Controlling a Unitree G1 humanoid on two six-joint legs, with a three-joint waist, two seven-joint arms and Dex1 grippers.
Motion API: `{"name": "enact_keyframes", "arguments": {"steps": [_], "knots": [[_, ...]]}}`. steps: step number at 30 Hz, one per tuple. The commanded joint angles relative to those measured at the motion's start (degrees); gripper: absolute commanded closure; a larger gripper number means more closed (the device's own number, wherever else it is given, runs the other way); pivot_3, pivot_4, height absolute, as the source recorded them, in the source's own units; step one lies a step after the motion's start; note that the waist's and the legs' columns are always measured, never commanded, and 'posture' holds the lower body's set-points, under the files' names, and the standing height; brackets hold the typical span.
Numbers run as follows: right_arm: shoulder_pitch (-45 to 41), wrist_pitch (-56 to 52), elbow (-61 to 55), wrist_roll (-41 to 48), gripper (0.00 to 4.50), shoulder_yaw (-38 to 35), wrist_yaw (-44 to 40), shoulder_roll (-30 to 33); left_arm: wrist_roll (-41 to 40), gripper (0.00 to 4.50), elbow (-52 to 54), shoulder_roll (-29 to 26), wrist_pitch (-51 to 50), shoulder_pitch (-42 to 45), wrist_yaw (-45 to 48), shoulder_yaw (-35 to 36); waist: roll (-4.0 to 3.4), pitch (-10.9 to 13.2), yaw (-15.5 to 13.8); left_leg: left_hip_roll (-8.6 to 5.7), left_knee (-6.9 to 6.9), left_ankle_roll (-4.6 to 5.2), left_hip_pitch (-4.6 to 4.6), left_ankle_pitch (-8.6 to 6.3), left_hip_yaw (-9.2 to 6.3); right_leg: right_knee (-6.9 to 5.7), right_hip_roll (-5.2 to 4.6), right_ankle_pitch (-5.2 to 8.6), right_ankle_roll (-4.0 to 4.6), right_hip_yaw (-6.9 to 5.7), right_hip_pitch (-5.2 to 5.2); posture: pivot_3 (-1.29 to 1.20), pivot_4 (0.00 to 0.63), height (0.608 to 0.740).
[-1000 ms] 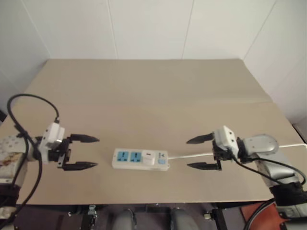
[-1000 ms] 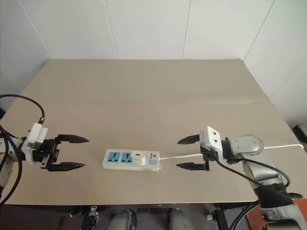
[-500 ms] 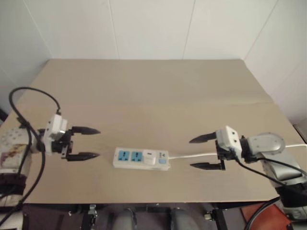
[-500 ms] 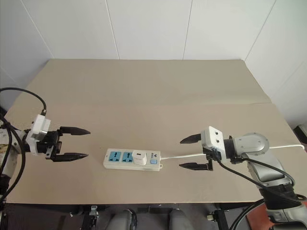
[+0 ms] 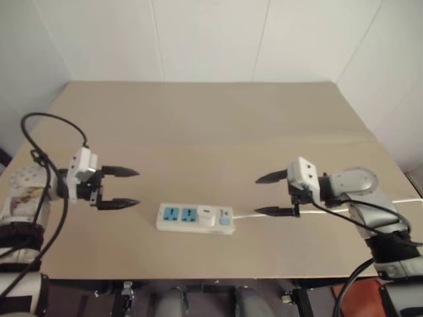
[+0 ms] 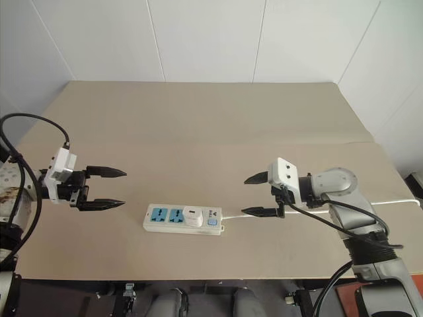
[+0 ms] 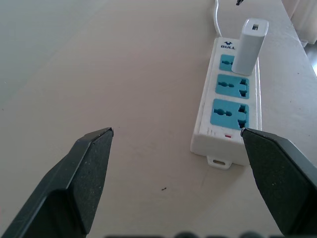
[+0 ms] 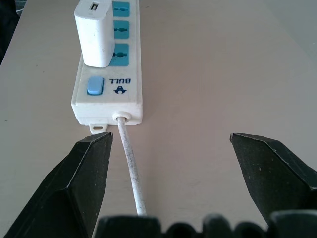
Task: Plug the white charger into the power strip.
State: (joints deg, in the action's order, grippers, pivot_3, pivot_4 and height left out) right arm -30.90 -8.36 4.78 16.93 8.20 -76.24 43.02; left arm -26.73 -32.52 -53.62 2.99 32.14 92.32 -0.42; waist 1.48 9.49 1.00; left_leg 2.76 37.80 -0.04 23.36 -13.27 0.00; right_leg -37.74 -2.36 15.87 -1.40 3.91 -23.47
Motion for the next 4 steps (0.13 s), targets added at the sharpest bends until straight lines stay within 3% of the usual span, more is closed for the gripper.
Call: {"name": "enact_keyframes", "arguments": {"steps": [1,4], "knots": [[-3.02,0.16,0.93,0.22,0.03,-0.31,-1.33,-0.42,-1.32,0.0,-1.25,-3.31,1.88,3.02,0.17,-0.98,0.0,0.0,-0.01,0.0,0.0,0.0,-0.02,0.0,-0.01,-0.04,0.0,0.0,0.0,0.0,0.0,0.0,0.15,0.74],[-4.09,0.04,1.74,-0.79,0.03,0.23,-0.95,-1.03,-1.83,0.0,-2.75,-4.2,2.21,3.26,0.17,-1.31,-0.01,0.0,0.01,0.0,0.0,0.0,-0.08,0.0,0.0,-0.14,0.0,0.02,0.01,0.0,0.0,0.0,0.15,0.74]]}}
